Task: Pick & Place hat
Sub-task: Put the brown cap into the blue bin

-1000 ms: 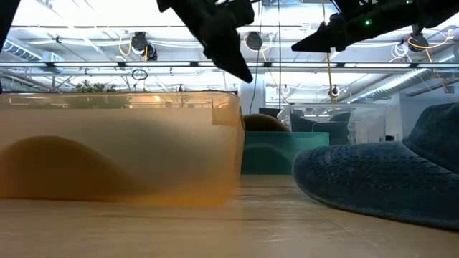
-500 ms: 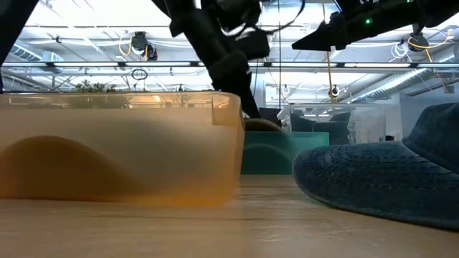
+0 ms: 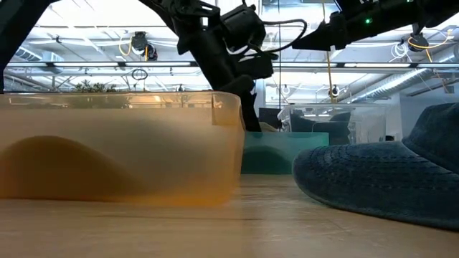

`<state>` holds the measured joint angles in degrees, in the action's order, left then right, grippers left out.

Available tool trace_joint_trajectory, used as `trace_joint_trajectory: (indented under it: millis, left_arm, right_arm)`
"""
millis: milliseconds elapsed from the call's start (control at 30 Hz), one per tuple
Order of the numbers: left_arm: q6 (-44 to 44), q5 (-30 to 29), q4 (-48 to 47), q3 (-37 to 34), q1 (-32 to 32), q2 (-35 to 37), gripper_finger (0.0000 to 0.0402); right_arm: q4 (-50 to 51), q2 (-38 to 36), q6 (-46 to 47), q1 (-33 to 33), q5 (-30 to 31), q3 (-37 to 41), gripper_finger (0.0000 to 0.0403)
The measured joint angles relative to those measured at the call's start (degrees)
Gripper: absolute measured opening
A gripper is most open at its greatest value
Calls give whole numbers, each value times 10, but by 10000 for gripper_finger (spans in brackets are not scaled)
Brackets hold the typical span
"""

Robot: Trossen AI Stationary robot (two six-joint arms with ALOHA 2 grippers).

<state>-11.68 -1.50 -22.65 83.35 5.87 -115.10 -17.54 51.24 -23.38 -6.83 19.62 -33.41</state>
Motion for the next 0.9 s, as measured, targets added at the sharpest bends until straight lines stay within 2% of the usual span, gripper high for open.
trace_joint_trajectory:
  millis: [233,433,567,767,900]
  left_arm:
    - [-3,0,-11,-1,0,55,85]
    - [-41,-18,6,1,2,90,85]
    - [-45,-38,34,0,23,87,85]
    - [-30,32,77,0,54,49,85]
    - [-30,31,114,0,67,19,85]
  right_arm:
    - [-2,0,0,0,0,0,116]
    - [-4,0,0,0,0,0,116]
    - [-4,0,1,0,0,0,116]
    - [-4,0,1,0,-1,0,116]
    - [-6,0,1,0,-1,0,116]
